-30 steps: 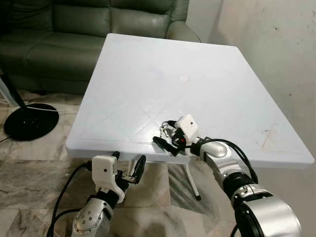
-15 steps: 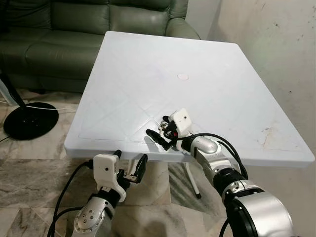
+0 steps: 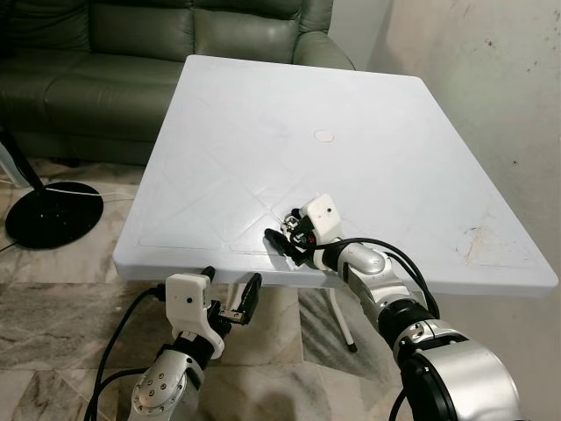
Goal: Hang keys on a hook
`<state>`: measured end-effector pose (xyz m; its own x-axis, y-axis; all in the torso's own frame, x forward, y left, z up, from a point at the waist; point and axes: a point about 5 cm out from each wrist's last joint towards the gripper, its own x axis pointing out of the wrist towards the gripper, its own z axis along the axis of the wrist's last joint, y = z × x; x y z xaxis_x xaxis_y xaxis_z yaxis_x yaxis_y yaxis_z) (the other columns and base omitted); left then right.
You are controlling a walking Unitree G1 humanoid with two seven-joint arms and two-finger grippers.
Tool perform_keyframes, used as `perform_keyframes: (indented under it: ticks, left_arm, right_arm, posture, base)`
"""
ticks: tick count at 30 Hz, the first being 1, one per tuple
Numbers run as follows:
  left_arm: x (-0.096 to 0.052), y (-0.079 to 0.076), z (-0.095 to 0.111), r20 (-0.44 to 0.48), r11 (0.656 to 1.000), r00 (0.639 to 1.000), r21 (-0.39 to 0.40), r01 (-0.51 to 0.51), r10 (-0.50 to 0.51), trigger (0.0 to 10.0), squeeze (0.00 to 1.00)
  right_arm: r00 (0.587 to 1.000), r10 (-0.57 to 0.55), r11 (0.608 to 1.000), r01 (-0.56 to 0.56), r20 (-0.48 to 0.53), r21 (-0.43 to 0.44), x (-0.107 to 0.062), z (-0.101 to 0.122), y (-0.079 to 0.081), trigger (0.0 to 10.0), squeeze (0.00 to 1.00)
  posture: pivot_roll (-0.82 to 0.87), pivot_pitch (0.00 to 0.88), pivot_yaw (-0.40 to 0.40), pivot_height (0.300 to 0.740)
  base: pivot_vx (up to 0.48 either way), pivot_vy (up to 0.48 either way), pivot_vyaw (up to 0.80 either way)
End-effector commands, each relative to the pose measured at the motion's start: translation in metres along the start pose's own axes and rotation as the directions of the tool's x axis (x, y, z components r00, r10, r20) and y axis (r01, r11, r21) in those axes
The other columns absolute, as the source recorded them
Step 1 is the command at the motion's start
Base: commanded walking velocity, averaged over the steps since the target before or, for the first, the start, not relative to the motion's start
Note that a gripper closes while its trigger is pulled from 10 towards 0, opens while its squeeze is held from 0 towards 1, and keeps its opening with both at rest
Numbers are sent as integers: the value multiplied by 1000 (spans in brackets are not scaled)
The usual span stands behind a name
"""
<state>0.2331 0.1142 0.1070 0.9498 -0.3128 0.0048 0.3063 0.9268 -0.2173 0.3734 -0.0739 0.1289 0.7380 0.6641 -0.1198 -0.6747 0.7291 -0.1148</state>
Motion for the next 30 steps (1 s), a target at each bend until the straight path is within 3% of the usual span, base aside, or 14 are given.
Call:
perform_keyframes:
  ticks: [1,30]
  left_arm:
    - [-1,-4,-1,-9,1000,1000,-1,8,-8,10000,0]
    - [0,-4,-1,-4,1000,1000,-3,5,-5,10000,0]
  right_arm:
    - [1000,-19,1000,19,-5,8,-1,1,-5,0,0]
    - [998,-54,999,54,-7,-5,-2,3,-10,0,0]
  posture:
    - [126,193,-146,740]
    - [126,197,-147,740]
  base:
    - [0,0,0]
    - [0,0,0]
